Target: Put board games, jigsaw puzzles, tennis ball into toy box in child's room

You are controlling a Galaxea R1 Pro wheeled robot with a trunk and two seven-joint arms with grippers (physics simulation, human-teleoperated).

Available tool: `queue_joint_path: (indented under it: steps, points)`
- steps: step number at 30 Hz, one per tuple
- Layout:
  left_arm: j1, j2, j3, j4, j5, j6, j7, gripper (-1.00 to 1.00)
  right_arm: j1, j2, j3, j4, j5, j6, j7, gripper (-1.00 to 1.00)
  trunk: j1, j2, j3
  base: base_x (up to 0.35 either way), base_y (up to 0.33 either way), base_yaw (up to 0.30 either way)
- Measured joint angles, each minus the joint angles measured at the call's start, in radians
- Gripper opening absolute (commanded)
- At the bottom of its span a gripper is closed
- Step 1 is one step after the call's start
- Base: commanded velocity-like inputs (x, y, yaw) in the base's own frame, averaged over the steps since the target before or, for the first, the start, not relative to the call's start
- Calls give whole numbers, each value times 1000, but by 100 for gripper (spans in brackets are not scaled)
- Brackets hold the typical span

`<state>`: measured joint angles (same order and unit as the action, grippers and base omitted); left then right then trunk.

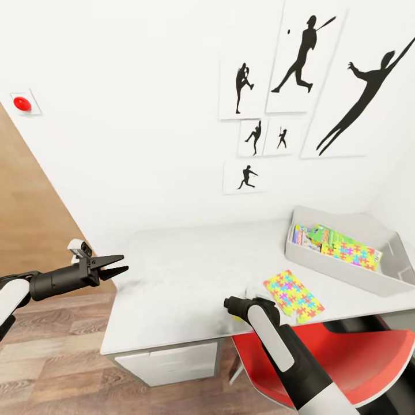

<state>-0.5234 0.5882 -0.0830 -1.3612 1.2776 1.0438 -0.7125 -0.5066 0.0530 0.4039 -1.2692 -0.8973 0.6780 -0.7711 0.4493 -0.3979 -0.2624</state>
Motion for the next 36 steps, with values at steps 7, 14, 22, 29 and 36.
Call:
queue_joint_path:
  steps: [7, 14, 22, 29, 36]
  points:
    - [0, 0, 0, 0, 0, 0, 0, 100, 0, -1, -1, 1, 1, 0, 0, 100, 0, 0, -11, 20, -7, 0]
    - [0, 0, 0, -2, 6, 0, -1, 100, 0, -1, -1, 1, 1, 0, 0, 100, 0, 0, -23, 1, 0, 0]
    - [20, 1, 0, -31, 6, 0, -99, 100, 0, -7, -2, 0, 1, 0, 0, 100, 0, 0, -36, 0, 0, 0]
    - [34, 1, 1, -33, -12, 0, -244, 100, 0, -7, -2, -1, 0, 0, 0, 100, 0, 0, -43, 21, 0, 0]
    - [35, 1, 4, -28, -14, 0, -253, 100, 0, -6, -2, -2, 1, 0, 0, 100, 0, 0, -44, 46, 0, 0]
